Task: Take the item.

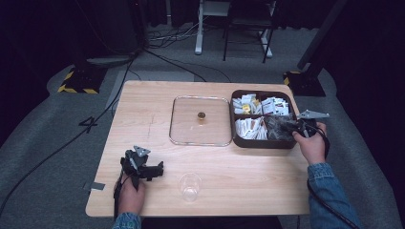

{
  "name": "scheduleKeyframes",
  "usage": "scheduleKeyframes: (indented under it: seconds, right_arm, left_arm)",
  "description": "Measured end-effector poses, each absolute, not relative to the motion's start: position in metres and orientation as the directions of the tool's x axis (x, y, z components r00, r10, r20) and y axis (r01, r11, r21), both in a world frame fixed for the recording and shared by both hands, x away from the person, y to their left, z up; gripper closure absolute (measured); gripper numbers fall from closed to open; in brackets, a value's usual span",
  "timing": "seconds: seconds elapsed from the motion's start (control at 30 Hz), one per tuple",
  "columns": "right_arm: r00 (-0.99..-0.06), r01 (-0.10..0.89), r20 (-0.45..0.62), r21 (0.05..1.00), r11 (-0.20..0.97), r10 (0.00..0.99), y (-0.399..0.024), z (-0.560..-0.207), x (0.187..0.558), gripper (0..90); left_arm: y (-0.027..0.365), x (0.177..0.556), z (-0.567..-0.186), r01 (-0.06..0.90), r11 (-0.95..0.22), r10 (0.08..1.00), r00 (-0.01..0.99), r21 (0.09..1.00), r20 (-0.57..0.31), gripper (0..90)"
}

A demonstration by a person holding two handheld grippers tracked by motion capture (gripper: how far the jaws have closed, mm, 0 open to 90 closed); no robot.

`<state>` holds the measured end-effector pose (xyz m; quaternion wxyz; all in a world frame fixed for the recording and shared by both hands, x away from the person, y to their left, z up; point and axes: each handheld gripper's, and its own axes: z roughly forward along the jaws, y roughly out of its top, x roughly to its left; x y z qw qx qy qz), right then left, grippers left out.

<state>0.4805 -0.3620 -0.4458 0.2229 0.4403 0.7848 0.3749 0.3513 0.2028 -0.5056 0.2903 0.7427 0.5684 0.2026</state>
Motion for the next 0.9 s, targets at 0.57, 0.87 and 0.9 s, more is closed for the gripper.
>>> scheduleKeyframes:
  seconds: [0.57, 0.87, 0.9]
  right_arm:
    - [-0.544, 0.422, 0.046, 0.878, 0.225, 0.838, -0.372, -0.413, 0.451, 79.3]
    - [-0.576, 0.385, 0.073, 0.903, 0.19, 0.814, -0.369, -0.39, 0.432, 79.4]
    - [-0.58, 0.38, 0.071, 0.905, 0.193, 0.811, -0.369, -0.388, 0.431, 79.4]
  left_arm:
    - [0.203, 0.351, -0.506, 0.727, -0.186, 0.962, 0.272, 0.661, -0.029, 0.0]
    - [0.203, 0.352, -0.506, 0.727, -0.186, 0.962, 0.272, 0.661, -0.029, 0.0]
    - [0.203, 0.352, -0.506, 0.727, -0.186, 0.962, 0.272, 0.661, -0.029, 0.0]
